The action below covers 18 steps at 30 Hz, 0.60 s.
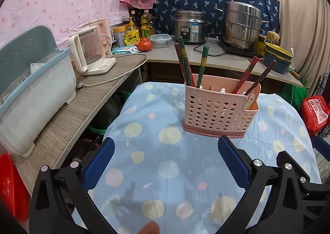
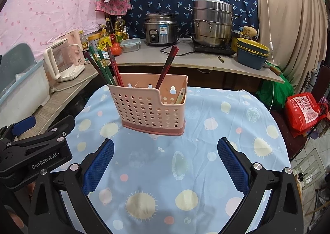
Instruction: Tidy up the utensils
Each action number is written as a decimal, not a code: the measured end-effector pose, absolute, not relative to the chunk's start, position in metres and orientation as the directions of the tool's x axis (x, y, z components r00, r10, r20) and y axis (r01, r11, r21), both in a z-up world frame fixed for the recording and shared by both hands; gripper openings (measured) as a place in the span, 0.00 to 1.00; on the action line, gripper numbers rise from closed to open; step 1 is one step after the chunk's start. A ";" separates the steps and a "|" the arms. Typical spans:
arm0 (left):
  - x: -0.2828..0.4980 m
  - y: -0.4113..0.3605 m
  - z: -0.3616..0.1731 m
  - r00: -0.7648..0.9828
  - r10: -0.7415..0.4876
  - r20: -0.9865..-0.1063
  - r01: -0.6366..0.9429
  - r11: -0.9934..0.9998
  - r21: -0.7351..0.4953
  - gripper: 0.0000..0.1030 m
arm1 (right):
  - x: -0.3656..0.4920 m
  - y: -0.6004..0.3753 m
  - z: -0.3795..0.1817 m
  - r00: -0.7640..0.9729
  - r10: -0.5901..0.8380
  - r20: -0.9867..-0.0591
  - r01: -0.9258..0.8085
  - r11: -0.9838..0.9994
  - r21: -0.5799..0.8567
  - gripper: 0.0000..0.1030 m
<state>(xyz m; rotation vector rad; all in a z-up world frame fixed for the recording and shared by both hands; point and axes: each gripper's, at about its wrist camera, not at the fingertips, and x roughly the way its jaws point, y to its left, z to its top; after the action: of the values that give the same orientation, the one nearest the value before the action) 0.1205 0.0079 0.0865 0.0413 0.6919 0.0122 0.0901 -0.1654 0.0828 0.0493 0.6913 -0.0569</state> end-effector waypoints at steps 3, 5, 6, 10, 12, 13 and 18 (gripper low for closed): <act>0.120 0.007 0.085 0.767 0.029 -0.641 -0.001 0.999 0.045 0.93 | 0.090 -0.165 0.082 0.768 -0.036 -0.639 0.069 0.997 0.026 0.94; 0.120 0.007 0.084 0.765 0.034 -0.643 -0.003 0.999 0.048 0.93 | 0.089 -0.165 0.082 0.767 -0.039 -0.641 0.071 0.997 0.025 0.94; 0.121 0.007 0.084 0.765 0.037 -0.643 -0.005 0.999 0.051 0.93 | 0.089 -0.165 0.082 0.765 -0.039 -0.643 0.072 0.997 0.025 0.94; 0.120 0.007 0.082 0.763 0.048 -0.645 -0.013 0.998 0.059 0.93 | 0.089 -0.164 0.080 0.760 -0.041 -0.648 0.073 0.997 0.023 0.94; 0.121 0.007 0.082 0.761 0.050 -0.647 -0.015 0.998 0.060 0.93 | 0.089 -0.164 0.079 0.759 -0.040 -0.650 0.074 0.997 0.025 0.94; 0.121 0.007 0.081 0.760 0.051 -0.648 -0.014 0.998 0.062 0.93 | 0.089 -0.164 0.079 0.759 -0.040 -0.650 0.074 0.997 0.025 0.94; 0.122 0.007 0.079 0.755 0.054 -0.653 -0.014 0.998 0.067 0.93 | 0.089 -0.164 0.078 0.757 -0.042 -0.652 0.075 0.997 0.022 0.94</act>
<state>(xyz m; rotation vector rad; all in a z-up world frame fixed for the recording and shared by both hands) 0.1216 0.0070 0.0794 0.0596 0.7139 0.0372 0.0891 -0.1641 0.0779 0.0480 0.7096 -0.0638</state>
